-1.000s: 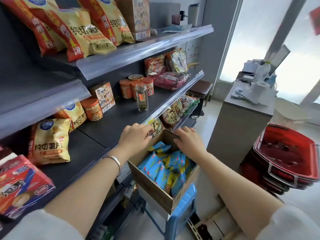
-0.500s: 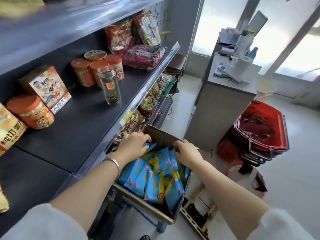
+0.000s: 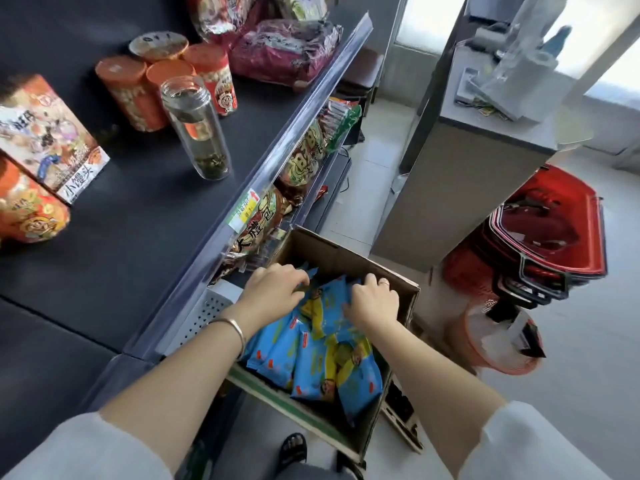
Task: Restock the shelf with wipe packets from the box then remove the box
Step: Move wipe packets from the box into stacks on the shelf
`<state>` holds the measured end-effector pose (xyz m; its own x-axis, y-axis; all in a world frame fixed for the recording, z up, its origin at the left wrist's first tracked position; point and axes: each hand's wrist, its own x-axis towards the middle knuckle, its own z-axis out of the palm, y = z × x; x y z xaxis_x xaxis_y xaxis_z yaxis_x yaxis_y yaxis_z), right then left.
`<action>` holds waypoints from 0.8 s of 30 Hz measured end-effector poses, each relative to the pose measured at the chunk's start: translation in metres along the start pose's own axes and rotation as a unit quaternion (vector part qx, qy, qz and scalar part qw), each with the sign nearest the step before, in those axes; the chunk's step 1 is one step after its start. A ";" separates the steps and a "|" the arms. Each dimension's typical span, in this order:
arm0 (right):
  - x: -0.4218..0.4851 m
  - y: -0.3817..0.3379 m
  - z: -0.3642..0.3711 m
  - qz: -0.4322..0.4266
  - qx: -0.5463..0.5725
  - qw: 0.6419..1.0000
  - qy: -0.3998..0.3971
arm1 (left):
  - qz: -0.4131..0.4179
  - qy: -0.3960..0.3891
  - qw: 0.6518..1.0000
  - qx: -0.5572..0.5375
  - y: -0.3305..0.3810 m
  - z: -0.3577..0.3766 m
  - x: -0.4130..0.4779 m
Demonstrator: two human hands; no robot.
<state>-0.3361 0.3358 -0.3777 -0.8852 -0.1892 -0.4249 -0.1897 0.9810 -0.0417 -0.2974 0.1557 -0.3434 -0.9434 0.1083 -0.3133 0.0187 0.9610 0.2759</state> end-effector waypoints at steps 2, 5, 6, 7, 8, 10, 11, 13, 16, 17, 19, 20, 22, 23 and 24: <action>0.004 -0.006 0.007 0.017 -0.018 1.000 0.009 | 0.000 -0.002 1.000 -0.007 -0.002 0.003 0.001; 0.009 -0.014 0.014 0.033 -0.039 0.999 0.015 | 0.000 -0.005 1.000 -0.013 -0.003 0.008 0.002; 0.011 -0.017 0.016 0.039 -0.039 0.998 0.012 | -0.001 -0.005 1.000 -0.015 -0.003 0.010 0.002; 0.013 -0.019 0.017 0.046 -0.035 0.998 0.006 | -0.002 -0.006 1.000 -0.017 -0.003 0.011 0.002; 0.014 -0.021 0.018 0.053 -0.030 0.998 0.000 | -0.002 -0.008 1.000 -0.018 -0.003 0.013 0.001; 0.015 -0.025 0.020 0.068 -0.020 0.997 -0.008 | -0.002 -0.008 1.000 -0.017 -0.003 0.015 0.001; 0.014 -0.027 0.021 0.075 -0.017 0.997 -0.008 | -0.001 -0.009 1.000 -0.017 -0.003 0.016 0.001; 0.012 -0.029 0.023 0.077 -0.022 0.997 -0.005 | -0.003 -0.010 1.000 -0.015 -0.005 0.015 0.000; 0.008 -0.030 0.024 0.071 -0.019 0.997 0.008 | -0.008 -0.006 1.000 -0.011 -0.006 0.012 0.000; 0.007 -0.030 0.023 0.072 -0.006 0.997 0.013 | -0.009 -0.004 1.000 -0.008 -0.006 0.011 0.000; 0.003 -0.029 0.019 0.064 0.021 0.997 0.026 | -0.010 -0.002 1.000 -0.003 -0.006 0.008 -0.001; 0.000 -0.028 0.018 0.051 0.032 0.998 0.030 | -0.011 -0.001 1.000 -0.001 -0.005 0.006 -0.001; -0.005 -0.024 0.013 0.007 0.059 0.998 0.033 | -0.011 0.003 1.000 0.006 -0.003 0.004 0.001; -0.008 -0.020 0.011 -0.021 0.079 0.996 0.035 | -0.008 0.004 1.000 0.013 -0.002 0.003 0.002; -0.009 -0.016 0.008 -0.048 0.105 0.993 0.036 | -0.002 0.005 1.000 0.022 0.001 0.001 0.003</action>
<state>-0.3215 0.3224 -0.3801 -0.8969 -0.2779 -0.3441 -0.1894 0.9443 -0.2690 -0.2996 0.1569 -0.3455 -0.9468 0.1012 -0.3056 0.0285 0.9719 0.2335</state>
